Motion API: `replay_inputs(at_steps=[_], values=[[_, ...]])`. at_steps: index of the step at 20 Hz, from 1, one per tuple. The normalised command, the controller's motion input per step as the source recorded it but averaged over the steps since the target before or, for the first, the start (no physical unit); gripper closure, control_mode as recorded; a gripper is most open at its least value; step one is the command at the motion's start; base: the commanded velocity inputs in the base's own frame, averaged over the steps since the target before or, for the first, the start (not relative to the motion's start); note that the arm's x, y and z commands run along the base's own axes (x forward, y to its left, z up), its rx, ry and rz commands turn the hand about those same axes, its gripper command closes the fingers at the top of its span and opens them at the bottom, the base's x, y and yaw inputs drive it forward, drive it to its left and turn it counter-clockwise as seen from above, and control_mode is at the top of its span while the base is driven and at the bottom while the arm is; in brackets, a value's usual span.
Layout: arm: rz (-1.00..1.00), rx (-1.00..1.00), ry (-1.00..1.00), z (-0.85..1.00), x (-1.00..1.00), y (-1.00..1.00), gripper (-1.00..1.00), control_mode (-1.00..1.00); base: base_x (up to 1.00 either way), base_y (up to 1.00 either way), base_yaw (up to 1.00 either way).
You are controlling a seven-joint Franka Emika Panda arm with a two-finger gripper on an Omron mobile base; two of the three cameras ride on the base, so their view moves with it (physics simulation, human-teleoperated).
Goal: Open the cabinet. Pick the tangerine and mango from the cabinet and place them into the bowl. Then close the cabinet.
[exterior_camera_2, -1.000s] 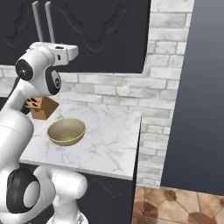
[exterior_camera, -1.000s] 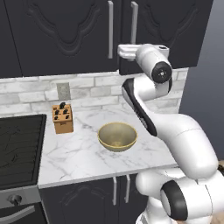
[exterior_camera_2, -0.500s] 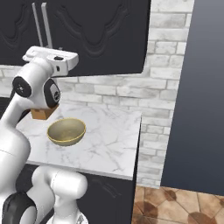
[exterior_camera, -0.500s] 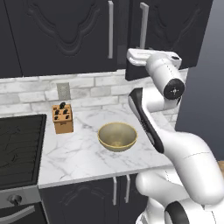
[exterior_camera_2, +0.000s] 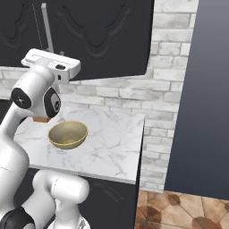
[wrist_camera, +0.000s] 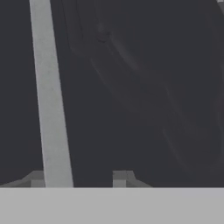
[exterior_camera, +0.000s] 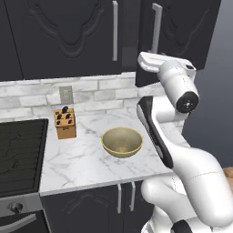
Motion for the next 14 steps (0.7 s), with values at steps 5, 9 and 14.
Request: replay_inputs(at_steps=[5,9,14], values=[[0.06,0.17,0.0,0.37,-0.35,-1.0,1.0,-1.0,0.0,0.0,0.0],[0.07,0.2,0.0,0.62,-0.48,-1.0,1.0,-1.0,0.0,0.0,0.0],[0.07,0.11,-0.01,0.26,-0.32,-0.71,1.0,-1.0,0.0,0.0,0.0]])
